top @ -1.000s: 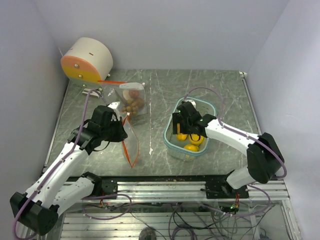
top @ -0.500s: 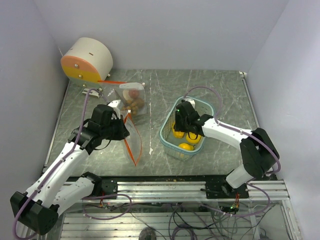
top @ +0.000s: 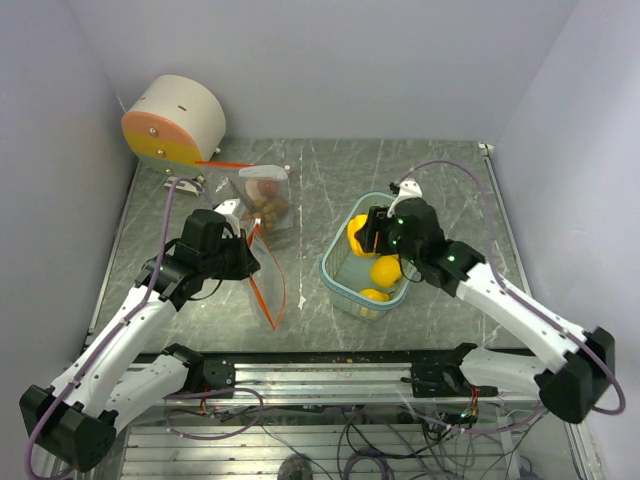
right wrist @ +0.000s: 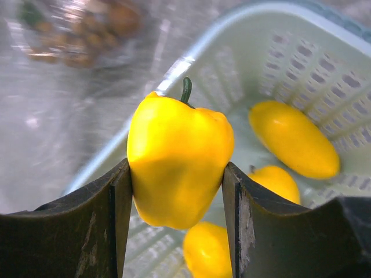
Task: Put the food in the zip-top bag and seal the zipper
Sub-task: Pick up the fake vegetable from the bin, then place the fake vegetable in the zipper food storage bag.
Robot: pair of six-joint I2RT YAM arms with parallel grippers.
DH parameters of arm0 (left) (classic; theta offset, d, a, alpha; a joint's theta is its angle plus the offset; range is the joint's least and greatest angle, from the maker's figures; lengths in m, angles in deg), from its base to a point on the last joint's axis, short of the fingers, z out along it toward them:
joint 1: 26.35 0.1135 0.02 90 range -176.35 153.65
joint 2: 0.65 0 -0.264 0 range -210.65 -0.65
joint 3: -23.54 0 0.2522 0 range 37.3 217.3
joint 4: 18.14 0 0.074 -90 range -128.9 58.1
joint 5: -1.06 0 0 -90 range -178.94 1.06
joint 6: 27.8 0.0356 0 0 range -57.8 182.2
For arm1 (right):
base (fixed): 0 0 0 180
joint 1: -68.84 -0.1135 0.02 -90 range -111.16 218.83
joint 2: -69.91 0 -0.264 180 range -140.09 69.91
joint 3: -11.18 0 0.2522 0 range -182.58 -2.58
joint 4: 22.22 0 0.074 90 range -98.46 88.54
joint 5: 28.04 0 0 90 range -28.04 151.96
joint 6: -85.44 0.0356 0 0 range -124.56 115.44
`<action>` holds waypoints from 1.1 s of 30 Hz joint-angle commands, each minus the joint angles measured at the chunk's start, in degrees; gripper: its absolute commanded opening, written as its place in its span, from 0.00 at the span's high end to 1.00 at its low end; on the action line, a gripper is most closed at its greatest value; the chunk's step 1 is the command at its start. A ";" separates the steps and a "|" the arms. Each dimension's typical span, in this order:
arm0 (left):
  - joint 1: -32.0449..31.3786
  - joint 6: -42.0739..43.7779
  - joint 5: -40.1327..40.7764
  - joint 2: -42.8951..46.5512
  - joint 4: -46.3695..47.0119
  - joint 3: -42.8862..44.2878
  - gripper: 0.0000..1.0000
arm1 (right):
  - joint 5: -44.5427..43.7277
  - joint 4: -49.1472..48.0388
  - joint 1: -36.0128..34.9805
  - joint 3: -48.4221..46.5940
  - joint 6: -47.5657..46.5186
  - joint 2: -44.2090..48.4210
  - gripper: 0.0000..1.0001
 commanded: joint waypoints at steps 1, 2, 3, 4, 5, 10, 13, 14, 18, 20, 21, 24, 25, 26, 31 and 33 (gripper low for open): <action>0.25 -0.86 -2.24 -1.17 3.43 -1.20 0.93 | 13.00 -4.92 -1.16 -1.19 -4.99 7.13 0.80; 0.25 -1.02 -2.49 -1.38 3.78 -1.34 0.93 | 20.88 -7.46 -1.26 -0.96 -5.39 8.40 0.80; 0.25 -1.14 -2.64 -1.49 4.03 -1.42 0.93 | 27.01 -10.13 -1.63 -0.71 -5.36 8.91 0.81; 0.25 -1.29 -2.69 -1.63 4.21 -1.37 0.93 | 32.48 -13.28 -2.44 -0.29 -4.86 9.18 0.81; 0.25 -1.41 -2.75 -1.68 4.35 -1.32 0.93 | 37.64 -17.15 -3.57 0.43 -4.07 9.25 0.81; 0.25 -2.08 -2.65 -1.58 4.98 -1.32 0.93 | 43.56 -31.59 -15.45 2.18 -4.11 3.56 0.81; 0.17 -2.39 -3.15 -1.84 5.21 -0.78 0.93 | 45.15 -37.13 -20.43 1.78 -4.17 -2.51 0.81; 0.18 -2.40 -3.45 -1.86 5.05 -0.44 0.93 | 45.12 -38.82 -21.51 2.42 -3.83 -4.01 0.81; 0.16 -2.08 -3.96 -0.74 3.37 1.29 0.93 | 41.86 -43.19 -21.98 5.67 -3.05 -6.35 0.81; 0.16 -1.85 -4.17 0.43 1.87 2.33 0.93 | 37.36 -43.68 -22.03 7.62 -3.78 -5.75 0.81; 0.16 -1.79 -4.34 1.01 1.19 2.76 0.93 | 35.06 -43.74 -21.99 8.48 -4.10 -5.42 0.81; 0.16 -1.78 -4.99 3.01 -0.39 3.28 0.93 | 27.26 -42.68 -21.85 9.77 -4.67 -5.60 0.81; 0.16 -1.93 -5.38 3.71 -0.69 3.26 0.93 | 24.80 -42.28 -21.88 9.91 -4.59 -5.92 0.81; 0.16 -2.08 -5.86 4.35 -0.83 2.99 0.93 | 22.66 -41.60 -21.81 9.74 -4.58 -6.43 0.81; 0.16 -2.58 -7.89 7.05 -1.99 1.27 0.93 | 12.64 -39.81 -21.79 9.26 -3.79 -7.35 0.82; 0.16 -2.58 -7.89 7.83 -2.50 0.75 0.93 | 9.34 -38.36 -21.77 8.32 -3.93 -7.75 0.83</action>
